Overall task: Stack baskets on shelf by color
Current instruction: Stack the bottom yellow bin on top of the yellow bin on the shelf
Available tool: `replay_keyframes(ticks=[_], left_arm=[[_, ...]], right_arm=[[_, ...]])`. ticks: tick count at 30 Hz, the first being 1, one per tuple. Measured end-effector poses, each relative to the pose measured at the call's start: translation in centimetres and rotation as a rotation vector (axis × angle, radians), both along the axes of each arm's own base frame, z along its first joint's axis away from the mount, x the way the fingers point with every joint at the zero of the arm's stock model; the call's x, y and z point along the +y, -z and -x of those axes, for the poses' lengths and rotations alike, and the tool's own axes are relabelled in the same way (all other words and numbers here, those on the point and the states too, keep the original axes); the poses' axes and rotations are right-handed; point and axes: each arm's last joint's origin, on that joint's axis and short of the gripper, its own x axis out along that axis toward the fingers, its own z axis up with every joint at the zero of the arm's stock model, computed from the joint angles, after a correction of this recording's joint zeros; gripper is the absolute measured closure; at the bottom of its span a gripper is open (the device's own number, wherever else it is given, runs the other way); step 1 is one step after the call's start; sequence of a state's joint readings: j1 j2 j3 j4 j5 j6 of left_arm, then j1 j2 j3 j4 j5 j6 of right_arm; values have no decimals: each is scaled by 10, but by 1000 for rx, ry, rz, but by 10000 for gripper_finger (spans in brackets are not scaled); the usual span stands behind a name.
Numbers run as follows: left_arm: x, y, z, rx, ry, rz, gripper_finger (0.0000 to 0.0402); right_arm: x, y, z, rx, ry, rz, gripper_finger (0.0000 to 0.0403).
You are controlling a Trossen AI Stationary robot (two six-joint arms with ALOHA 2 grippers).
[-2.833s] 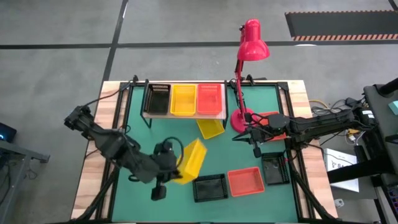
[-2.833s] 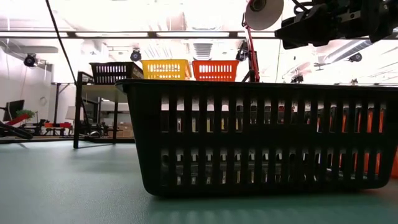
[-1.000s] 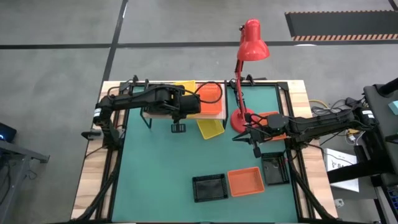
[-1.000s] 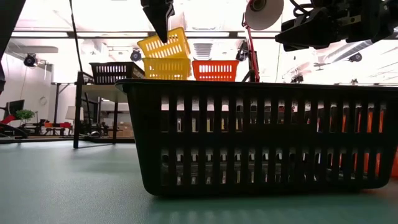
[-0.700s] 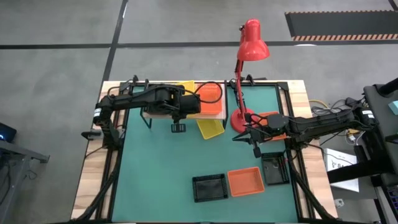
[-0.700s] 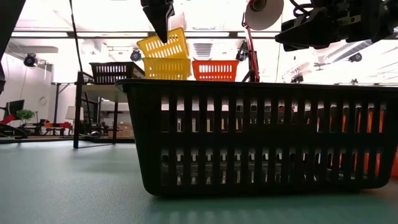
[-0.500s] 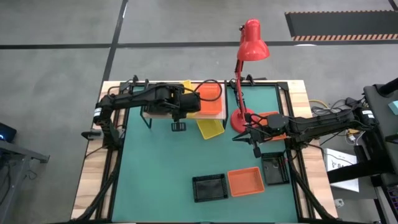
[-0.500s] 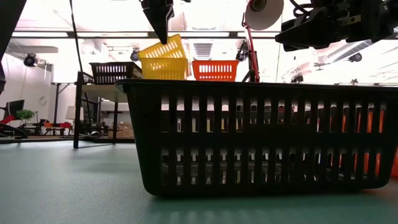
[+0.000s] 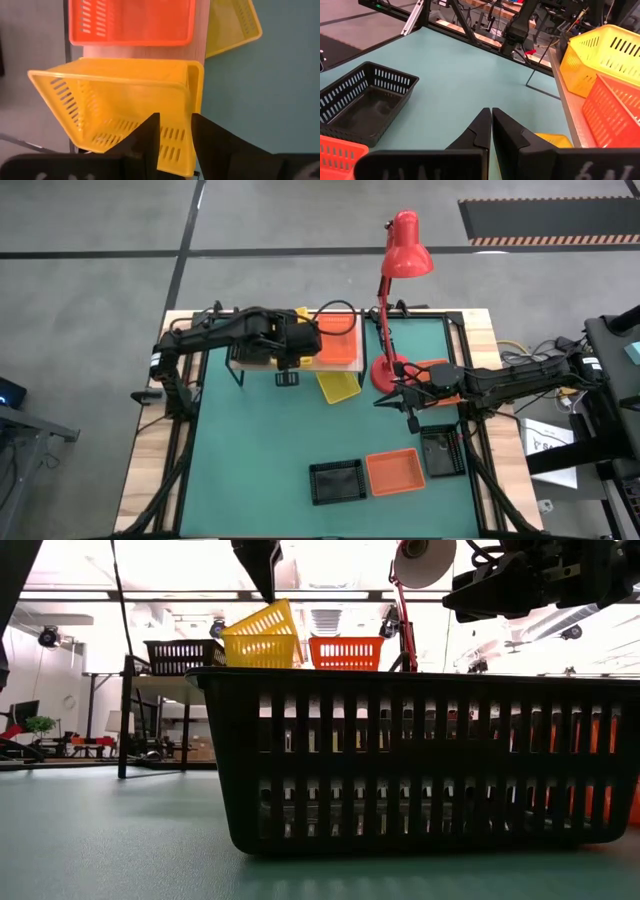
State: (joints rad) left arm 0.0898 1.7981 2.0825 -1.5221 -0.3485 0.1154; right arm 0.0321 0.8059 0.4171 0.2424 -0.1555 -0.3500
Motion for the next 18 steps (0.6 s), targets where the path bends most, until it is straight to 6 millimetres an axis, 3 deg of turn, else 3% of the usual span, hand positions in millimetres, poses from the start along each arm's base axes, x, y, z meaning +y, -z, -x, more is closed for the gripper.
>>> replay_keyframes(ticks=[9,18], left_arm=[[4,-10,-16,-188,56,-81,306],[19,7,-20,-147,6,-136,306]], right_arm=[[0,0,0,0,0,1,394],[0,0,0,2,0,-1,394]])
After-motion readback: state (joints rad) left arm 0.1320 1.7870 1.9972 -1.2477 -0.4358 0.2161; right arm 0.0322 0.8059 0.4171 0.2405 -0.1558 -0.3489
